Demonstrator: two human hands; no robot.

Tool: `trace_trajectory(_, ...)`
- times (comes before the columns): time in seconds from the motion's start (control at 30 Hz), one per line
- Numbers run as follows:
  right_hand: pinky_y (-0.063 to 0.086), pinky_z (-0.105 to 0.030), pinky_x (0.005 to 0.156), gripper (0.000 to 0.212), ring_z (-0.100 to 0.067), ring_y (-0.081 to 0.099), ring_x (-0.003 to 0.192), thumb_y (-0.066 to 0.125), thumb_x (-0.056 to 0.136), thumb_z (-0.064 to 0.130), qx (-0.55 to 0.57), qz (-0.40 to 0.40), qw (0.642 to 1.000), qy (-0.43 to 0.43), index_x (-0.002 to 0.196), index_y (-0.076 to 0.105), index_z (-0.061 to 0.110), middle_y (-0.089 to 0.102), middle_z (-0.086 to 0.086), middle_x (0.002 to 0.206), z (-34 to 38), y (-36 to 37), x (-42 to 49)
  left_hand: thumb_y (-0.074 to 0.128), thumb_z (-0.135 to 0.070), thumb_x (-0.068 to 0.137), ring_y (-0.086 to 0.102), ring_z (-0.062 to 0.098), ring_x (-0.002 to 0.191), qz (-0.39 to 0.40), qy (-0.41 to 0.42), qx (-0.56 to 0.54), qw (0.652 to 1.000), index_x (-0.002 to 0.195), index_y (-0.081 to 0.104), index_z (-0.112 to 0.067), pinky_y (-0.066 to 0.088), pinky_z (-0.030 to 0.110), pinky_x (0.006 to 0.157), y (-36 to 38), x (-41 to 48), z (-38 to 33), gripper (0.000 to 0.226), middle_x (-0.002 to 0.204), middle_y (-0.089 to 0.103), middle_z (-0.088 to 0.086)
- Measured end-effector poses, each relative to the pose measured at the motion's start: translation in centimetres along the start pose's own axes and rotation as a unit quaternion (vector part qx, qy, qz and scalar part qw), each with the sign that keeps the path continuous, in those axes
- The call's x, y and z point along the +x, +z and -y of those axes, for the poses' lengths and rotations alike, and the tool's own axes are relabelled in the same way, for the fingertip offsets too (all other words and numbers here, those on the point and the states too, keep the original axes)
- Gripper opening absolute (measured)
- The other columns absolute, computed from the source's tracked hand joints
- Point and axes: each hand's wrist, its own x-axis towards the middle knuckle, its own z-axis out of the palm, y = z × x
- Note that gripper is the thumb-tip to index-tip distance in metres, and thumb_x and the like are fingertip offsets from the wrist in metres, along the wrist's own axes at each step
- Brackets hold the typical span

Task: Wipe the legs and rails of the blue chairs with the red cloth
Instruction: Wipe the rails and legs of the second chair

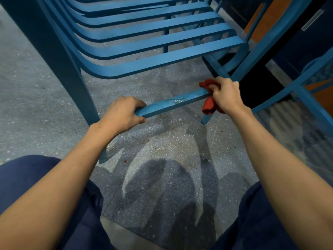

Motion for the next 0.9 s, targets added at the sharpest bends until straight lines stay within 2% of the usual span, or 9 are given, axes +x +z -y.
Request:
trace_trajectory(0.13,0.05,-0.046,0.09,0.025,-0.041,0.059,0.102,0.044,0.096,0.02,-0.031,0.007,0.999,0.027,0.111,0.065,0.019,0.065,-0.016,0.108,1.1,1.0,-0.4,0.069,-0.031,0.082,0.063,0.028,0.086,-0.012,0.016,0.026,0.999,0.119,0.063,-0.02,0.052,0.042,0.079,0.2,-0.1,0.1,0.04,0.1,0.07,0.007)
trace_trajectory(0.3,0.052,-0.045,0.084,0.023,-0.033,0.062,0.092,0.048,0.095,0.022,-0.006,0.055,0.997,-0.055,0.109,0.066,0.021,0.069,-0.012,0.095,2.3,2.2,-2.1,0.066,-0.035,0.084,0.063,0.029,0.084,-0.017,0.036,0.049,0.998,0.119,0.062,-0.019,0.051,0.044,0.08,0.2,-0.3,0.3,0.038,0.097,0.07,0.008)
trace_trajectory(0.4,0.053,-0.043,0.082,0.024,-0.032,0.064,0.09,0.051,0.094,0.024,-0.006,0.063,0.994,-0.085,0.113,0.065,0.023,0.071,-0.011,0.095,1.8,1.8,-2.5,0.064,-0.034,0.086,0.063,0.028,0.085,-0.021,0.041,0.044,0.998,0.123,0.059,-0.019,0.05,0.042,0.082,0.3,-0.5,0.2,0.041,0.1,0.07,0.007)
trace_trajectory(0.53,0.051,-0.043,0.079,0.023,-0.036,0.061,0.096,0.046,0.096,0.023,-0.029,0.043,0.998,-0.036,0.111,0.063,0.021,0.067,-0.012,0.1,1.1,1.0,-1.3,0.064,-0.033,0.086,0.063,0.027,0.085,-0.025,0.04,0.032,0.998,0.124,0.059,-0.018,0.049,0.041,0.084,0.4,-0.5,0.2,0.042,0.1,0.07,0.007)
trace_trajectory(0.63,0.051,-0.042,0.083,0.03,-0.038,0.061,0.099,0.042,0.096,0.015,-0.049,0.017,0.998,0.029,0.117,0.063,0.021,0.064,-0.013,0.108,1.8,1.1,-1.1,0.064,-0.033,0.086,0.063,0.027,0.085,-0.028,0.038,0.032,0.998,0.125,0.058,-0.019,0.049,0.041,0.083,0.5,-0.5,0.2,0.042,0.099,0.07,0.007)
trace_trajectory(0.7,0.052,-0.043,0.084,0.034,-0.038,0.061,0.098,0.04,0.094,0.007,-0.049,0.019,0.998,0.035,0.116,0.064,0.019,0.063,-0.013,0.106,2.4,1.6,-1.7,0.064,-0.033,0.086,0.063,0.027,0.085,-0.029,0.036,0.031,0.998,0.125,0.058,-0.019,0.049,0.041,0.082,0.5,-0.5,0.2,0.042,0.099,0.07,0.007)
trace_trajectory(0.8,0.054,-0.043,0.081,0.031,-0.033,0.063,0.093,0.04,0.093,0.005,-0.016,0.019,1.0,-0.019,0.108,0.065,0.018,0.065,-0.008,0.102,3.6,2.7,-3.4,0.064,-0.033,0.086,0.063,0.027,0.084,-0.031,0.038,0.031,0.998,0.125,0.058,-0.019,0.051,0.042,0.082,0.6,-0.5,0.2,0.043,0.098,0.07,0.007)
trace_trajectory(0.9,0.054,-0.045,0.09,0.034,-0.024,0.065,0.1,0.042,0.097,0.004,0.043,0.017,0.995,-0.088,0.12,0.064,0.014,0.067,-0.004,0.117,4.9,4.0,-5.5,0.064,-0.033,0.086,0.063,0.026,0.083,-0.038,0.036,0.029,0.998,0.125,0.058,-0.019,0.052,0.041,0.081,0.6,-0.5,0.2,0.042,0.099,0.07,0.006)
